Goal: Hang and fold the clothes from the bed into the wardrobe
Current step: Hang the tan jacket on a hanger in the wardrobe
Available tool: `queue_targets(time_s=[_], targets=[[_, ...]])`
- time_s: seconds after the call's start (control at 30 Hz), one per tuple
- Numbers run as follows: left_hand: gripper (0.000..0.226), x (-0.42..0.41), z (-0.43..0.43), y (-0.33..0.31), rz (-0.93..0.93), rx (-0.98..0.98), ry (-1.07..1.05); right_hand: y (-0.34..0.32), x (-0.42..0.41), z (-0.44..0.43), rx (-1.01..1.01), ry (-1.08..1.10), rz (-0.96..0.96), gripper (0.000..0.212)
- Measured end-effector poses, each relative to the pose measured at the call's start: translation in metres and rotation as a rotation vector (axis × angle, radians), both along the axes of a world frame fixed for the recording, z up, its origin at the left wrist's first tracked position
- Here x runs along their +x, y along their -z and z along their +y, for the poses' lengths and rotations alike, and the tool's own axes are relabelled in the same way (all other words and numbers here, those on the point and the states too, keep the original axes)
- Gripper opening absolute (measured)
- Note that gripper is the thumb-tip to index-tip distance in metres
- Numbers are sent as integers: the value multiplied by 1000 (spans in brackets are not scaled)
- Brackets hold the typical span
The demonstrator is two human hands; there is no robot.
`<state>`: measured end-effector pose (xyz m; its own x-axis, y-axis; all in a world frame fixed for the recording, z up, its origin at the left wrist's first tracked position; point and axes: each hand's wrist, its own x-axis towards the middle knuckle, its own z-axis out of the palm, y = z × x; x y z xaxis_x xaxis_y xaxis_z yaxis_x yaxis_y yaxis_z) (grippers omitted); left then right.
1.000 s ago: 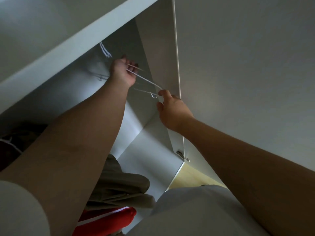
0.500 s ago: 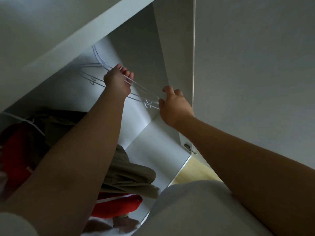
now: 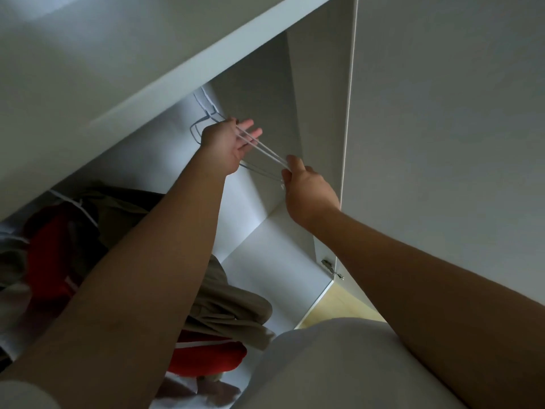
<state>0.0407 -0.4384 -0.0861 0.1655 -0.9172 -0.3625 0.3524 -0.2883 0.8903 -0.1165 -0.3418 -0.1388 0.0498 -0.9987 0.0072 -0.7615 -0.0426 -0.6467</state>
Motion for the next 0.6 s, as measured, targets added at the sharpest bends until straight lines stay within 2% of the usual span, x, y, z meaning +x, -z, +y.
queue_targets(time_s=[0.1, 0.3, 0.37, 0.47, 0.6], targets=[[36, -3, -2, -5, -144, 44, 24, -1, 4, 3, -8, 60, 70, 50], [29, -13, -14, -13, -621, 99, 21, -6, 4, 2, -32, 112, 228, 57], [21, -15, -18, -15, -549, 96, 13, -8, 4, 4, -79, 158, 234, 56], [21, -17, -17, -17, -399, 58, -29, -11, 3, 7, -185, 260, 122, 30], [27, -20, -11, -12, -314, -15, -162, -16, 5, 9, -229, 289, 88, 26]])
